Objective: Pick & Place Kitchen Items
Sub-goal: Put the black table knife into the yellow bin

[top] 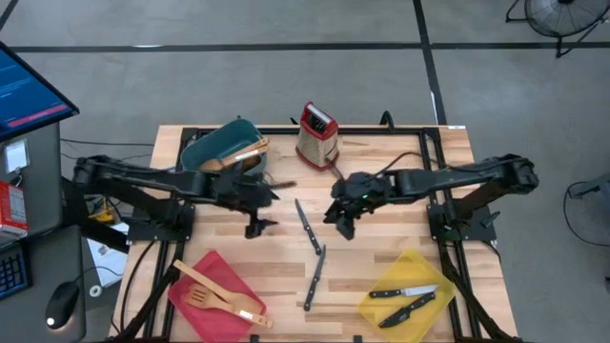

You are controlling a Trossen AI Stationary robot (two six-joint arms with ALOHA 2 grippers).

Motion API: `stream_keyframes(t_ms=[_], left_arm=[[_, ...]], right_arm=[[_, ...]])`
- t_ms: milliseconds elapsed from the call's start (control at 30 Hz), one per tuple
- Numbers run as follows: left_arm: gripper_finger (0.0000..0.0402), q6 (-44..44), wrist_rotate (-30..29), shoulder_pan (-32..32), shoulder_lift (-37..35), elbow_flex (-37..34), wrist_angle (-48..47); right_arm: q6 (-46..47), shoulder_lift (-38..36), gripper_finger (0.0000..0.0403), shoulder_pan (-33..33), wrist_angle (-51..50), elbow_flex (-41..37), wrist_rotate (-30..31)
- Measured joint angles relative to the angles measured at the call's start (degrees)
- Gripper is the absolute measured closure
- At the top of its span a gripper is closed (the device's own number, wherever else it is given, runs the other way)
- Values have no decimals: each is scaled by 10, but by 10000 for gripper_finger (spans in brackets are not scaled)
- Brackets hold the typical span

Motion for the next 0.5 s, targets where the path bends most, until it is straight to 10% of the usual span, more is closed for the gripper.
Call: stream_keyframes(t_ms=[500], left_arm=[[60, -90, -62, -22, -193, 0, -16]], right_arm=[[47, 272, 274, 0, -255, 229, 54]])
